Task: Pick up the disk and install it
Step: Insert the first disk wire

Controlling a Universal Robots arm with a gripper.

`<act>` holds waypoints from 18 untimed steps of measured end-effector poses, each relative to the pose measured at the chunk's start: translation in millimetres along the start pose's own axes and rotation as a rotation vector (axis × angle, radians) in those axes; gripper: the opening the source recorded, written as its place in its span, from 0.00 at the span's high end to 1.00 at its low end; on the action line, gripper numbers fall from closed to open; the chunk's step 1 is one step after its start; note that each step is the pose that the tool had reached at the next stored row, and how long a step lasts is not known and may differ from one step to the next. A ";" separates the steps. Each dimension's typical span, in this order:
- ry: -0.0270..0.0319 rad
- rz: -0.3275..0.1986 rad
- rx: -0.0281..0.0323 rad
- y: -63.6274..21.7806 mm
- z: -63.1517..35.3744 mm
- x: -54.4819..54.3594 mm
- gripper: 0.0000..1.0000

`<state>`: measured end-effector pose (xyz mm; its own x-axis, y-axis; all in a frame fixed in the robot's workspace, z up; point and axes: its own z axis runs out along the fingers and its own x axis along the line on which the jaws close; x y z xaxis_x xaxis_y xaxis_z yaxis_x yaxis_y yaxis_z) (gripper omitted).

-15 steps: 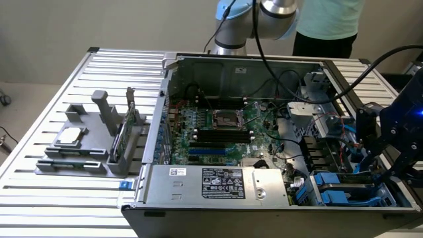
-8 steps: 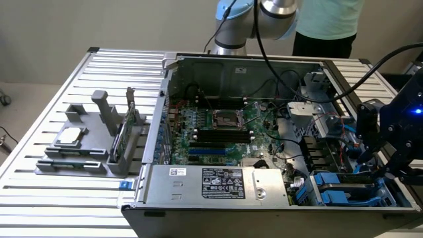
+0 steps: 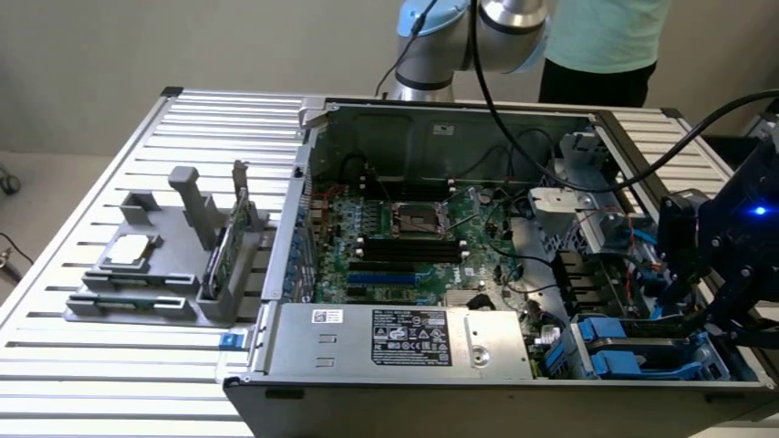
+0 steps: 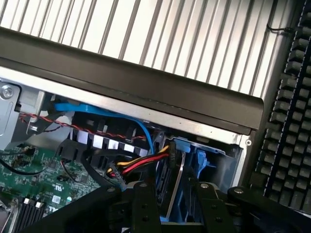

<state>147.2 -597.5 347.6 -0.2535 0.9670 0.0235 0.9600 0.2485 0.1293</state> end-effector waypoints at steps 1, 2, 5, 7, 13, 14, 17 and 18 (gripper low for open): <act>0.0003 0.004 -0.0002 0.3 1.4 -0.3 0.64; 0.0012 0.006 -0.0006 0.8 2.3 -0.7 0.64; 0.0032 0.008 -0.0001 3.0 3.5 -2.3 0.64; 0.0046 0.009 0.0013 3.4 3.9 -4.0 0.64; 0.0347 0.014 -0.0038 3.2 5.9 -6.2 0.64; 0.0374 0.015 -0.0037 3.2 6.4 -6.4 0.64; 0.0417 0.016 -0.0029 3.1 7.8 -7.3 0.64; 0.0437 0.016 -0.0031 3.1 8.2 -7.4 0.64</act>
<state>153.0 -603.5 339.7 -0.2432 0.9675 0.0688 0.9636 0.2329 0.1317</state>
